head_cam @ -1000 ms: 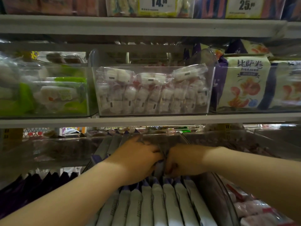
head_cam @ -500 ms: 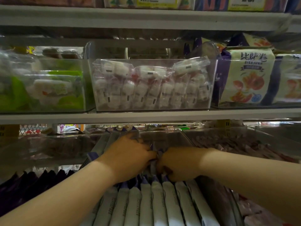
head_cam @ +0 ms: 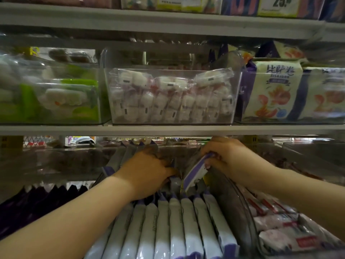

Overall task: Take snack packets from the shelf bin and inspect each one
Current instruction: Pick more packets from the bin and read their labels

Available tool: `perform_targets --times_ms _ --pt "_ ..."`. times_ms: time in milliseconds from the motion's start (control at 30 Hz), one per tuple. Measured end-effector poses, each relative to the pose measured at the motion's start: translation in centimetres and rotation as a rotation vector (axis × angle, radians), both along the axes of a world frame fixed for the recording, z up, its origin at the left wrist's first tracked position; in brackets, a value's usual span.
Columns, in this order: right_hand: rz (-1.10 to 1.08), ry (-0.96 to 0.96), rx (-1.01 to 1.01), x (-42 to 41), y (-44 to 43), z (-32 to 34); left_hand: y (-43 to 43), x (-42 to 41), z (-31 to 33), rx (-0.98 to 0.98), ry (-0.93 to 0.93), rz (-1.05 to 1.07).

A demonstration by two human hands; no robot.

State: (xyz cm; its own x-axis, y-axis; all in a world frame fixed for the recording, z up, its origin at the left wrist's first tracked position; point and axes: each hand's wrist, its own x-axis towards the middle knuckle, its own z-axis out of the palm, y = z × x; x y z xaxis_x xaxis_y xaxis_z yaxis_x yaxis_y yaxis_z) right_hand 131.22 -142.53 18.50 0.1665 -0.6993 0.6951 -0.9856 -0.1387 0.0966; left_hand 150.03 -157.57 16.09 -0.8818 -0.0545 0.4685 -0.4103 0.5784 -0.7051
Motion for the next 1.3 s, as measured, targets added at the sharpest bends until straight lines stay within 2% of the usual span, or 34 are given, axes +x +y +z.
perform_targets --times_ms 133,167,233,300,367,433,467,500,600,667,767,933,1100,1300 --pt "0.094 -0.065 -0.139 0.3 3.1 -1.8 1.8 0.3 0.2 0.056 0.045 0.083" --pt "0.133 -0.097 -0.176 0.5 3.9 -2.4 2.6 0.6 0.3 0.099 0.101 0.069" --pt "0.199 -0.155 -0.268 1.0 5.5 -3.6 4.7 1.2 -0.2 0.282 0.332 -0.075" --pt "0.227 -0.206 -0.354 1.7 7.0 -5.1 6.8 1.8 -1.2 0.558 0.597 -0.240" --pt "0.276 -0.287 -0.401 2.6 8.3 -6.9 8.9 1.9 -2.0 0.989 0.781 -0.347" --pt "0.336 -0.361 -0.394 3.9 9.2 -8.5 10.6 1.9 -2.7 1.506 0.839 -0.480" --pt "0.359 -0.371 -0.373 4.6 9.6 -9.2 11.4 2.0 -3.2 1.699 0.828 -0.550" --pt "0.381 -0.371 -0.342 5.2 9.9 -9.9 11.8 2.0 -3.7 1.786 0.808 -0.601" --pt "0.405 -0.428 -0.147 6.8 11.0 -11.8 12.4 2.8 -5.7 1.746 0.824 -0.671" --pt "0.426 -0.624 -0.031 7.5 11.8 -12.5 12.9 3.7 -7.0 1.762 0.834 -0.684" --pt "0.428 -0.961 -0.031 8.0 11.8 -12.7 14.2 4.7 -8.7 1.841 0.775 -0.717" --pt "0.517 -1.338 0.051 9.2 10.7 -13.7 16.0 4.8 -11.9 1.834 0.647 -0.690" --pt "0.627 -1.473 0.087 9.5 10.2 -16.0 16.0 4.8 -13.7 1.776 0.786 -0.686" --pt "0.643 -1.620 0.145 9.5 10.4 -19.7 16.0 4.5 -16.7 1.835 0.953 -0.624"
